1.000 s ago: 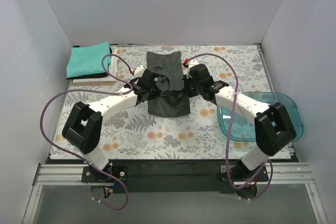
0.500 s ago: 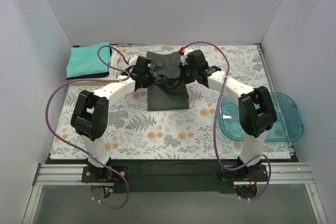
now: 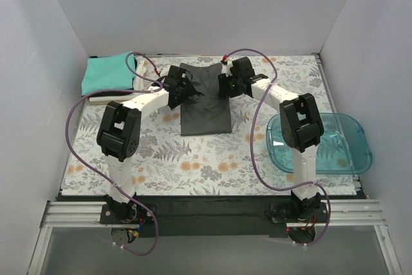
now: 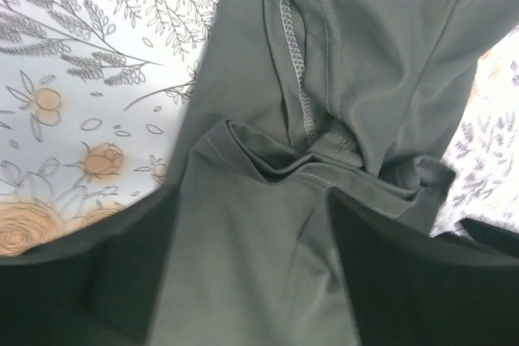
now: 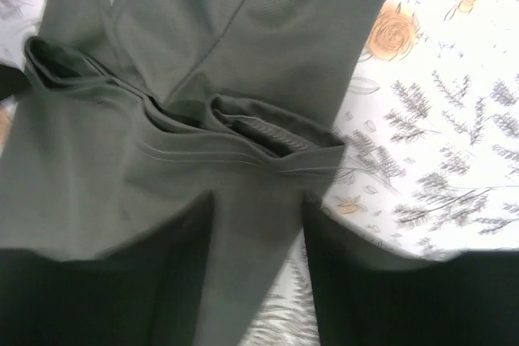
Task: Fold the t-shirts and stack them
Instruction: Fold the tshirt
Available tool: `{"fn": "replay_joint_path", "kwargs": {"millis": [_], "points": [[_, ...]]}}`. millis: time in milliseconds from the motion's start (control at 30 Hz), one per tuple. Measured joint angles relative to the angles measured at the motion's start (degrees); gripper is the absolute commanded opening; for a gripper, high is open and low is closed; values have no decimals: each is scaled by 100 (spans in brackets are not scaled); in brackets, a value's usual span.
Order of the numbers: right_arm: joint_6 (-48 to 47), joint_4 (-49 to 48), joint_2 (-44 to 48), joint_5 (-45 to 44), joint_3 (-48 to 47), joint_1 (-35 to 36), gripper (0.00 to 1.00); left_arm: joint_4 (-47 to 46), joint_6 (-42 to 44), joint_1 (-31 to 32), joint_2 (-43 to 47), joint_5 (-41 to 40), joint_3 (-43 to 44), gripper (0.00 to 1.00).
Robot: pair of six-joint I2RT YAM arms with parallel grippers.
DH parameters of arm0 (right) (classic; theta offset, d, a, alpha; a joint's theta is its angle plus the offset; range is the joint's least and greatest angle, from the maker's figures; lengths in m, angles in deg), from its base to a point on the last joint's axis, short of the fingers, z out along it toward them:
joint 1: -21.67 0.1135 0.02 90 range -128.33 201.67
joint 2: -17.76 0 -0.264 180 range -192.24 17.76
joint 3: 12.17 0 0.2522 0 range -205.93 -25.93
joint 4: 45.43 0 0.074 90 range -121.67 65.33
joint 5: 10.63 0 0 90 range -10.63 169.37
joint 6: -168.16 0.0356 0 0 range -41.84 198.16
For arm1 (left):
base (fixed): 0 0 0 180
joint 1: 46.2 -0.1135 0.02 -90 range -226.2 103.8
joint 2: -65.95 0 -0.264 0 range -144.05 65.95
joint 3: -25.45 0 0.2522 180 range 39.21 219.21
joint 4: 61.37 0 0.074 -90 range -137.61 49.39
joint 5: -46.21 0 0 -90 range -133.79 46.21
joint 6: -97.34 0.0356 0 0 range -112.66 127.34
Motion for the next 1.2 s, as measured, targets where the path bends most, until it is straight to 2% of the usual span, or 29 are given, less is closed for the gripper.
{"fn": "replay_joint_path", "kwargs": {"millis": [33, 100, 200, 267, 333, 400, 500, 700, 767, 900, 933, 1033, 1067, 1200], "points": [[-26, 46, -42, 50, -59, -33, 63, 13, 20, -13, 0, 15, 11, 84], [-188, 120, -57, 157, -144, -81, 74, 24, 59, -31, 15, 52, 33, 86], [-334, 177, -4, 299, -223, -133, 80, 46, 72, -46, 125, 98, -22, 87], [-387, 195, 155, 422, -118, -136, 81, 33, 61, -46, 343, 162, -212, 87], [-385, 214, 466, 549, 173, -136, 83, -9, 26, -46, 710, 251, -568, 88], [-310, 157, 922, 717, 671, -131, 91, -33, -44, -44, 1169, 358, -1029, 89], [-170, -55, 1711, 990, 1668, -116, 92, -160, -168, -4, 1919, 520, -1821, 90], [72, -310, 2651, 1152, 3327, -33, 92, -450, -411, 216, 2835, 776, -3075, 91], [109, -363, 2693, 1141, 3613, -9, 91, -514, -472, 297, 2861, 879, -3318, 91], [179, -387, 2675, 1106, 3832, 2, 82, -549, -546, 319, 2848, 966, -3569, 91], [181, -435, 2664, 1097, 3832, 2, 81, -560, -562, 319, 2848, 966, -3589, 89], [179, -535, 2588, 1086, 3823, 2, 77, -595, -599, 317, 2835, 962, -3595, 75], [179, -551, 2531, 1078, 3805, 2, 75, -621, -610, 317, 2822, 966, -3593, 67], [177, -570, 2212, 1071, 3709, 2, 66, -713, -625, 317, 2616, 999, -3593, 58]]}}
